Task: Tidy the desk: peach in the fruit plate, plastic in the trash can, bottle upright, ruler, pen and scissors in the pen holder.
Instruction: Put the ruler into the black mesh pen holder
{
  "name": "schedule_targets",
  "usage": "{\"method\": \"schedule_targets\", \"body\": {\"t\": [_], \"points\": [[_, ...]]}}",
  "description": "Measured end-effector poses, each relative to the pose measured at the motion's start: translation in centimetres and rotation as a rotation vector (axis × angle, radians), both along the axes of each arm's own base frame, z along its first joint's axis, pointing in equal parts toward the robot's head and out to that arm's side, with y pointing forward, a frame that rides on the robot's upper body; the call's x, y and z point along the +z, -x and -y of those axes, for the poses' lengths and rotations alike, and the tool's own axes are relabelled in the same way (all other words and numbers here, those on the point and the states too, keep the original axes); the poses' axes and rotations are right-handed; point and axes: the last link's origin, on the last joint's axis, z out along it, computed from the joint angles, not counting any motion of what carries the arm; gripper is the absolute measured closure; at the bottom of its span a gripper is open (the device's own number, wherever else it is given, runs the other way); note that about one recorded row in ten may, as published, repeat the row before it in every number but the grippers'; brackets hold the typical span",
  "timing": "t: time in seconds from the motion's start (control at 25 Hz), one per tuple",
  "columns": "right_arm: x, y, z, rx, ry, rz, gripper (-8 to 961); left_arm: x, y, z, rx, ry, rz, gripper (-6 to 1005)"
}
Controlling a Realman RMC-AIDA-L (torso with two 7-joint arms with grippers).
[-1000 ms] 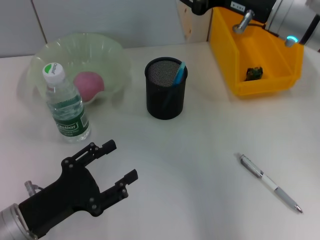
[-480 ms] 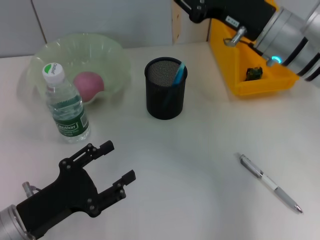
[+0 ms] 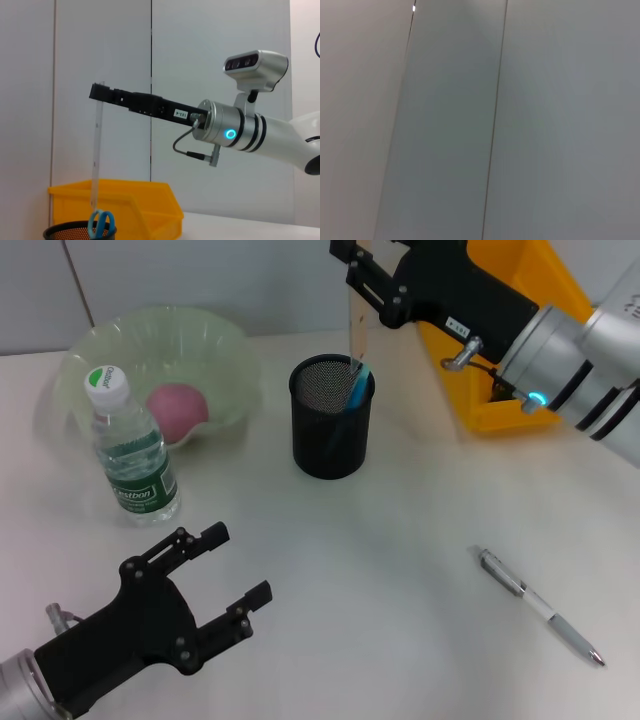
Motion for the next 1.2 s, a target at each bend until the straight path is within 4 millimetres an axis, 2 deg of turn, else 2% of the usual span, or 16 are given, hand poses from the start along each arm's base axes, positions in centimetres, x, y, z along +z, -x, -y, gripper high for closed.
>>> {"method": "schedule_targets", "body": {"t": [0.68,1.08,1.2], "points": [[-1.8,1.5,-0.5,0.044,0.034,0.032,509,-0.2,0.0,0.2,0.000,-0.001,-0.001,261],[-2.0,1.1,-0.2,0.033,0.047,0.024,501,-0.1,0.1,0.3,0.003,-0.005,-0.003,261],[-2.0,1.0,-0.1,0.030,0.053,0.016,374,-0.1,0.2,0.3,0.005,-0.006,-0.003,261]]}}
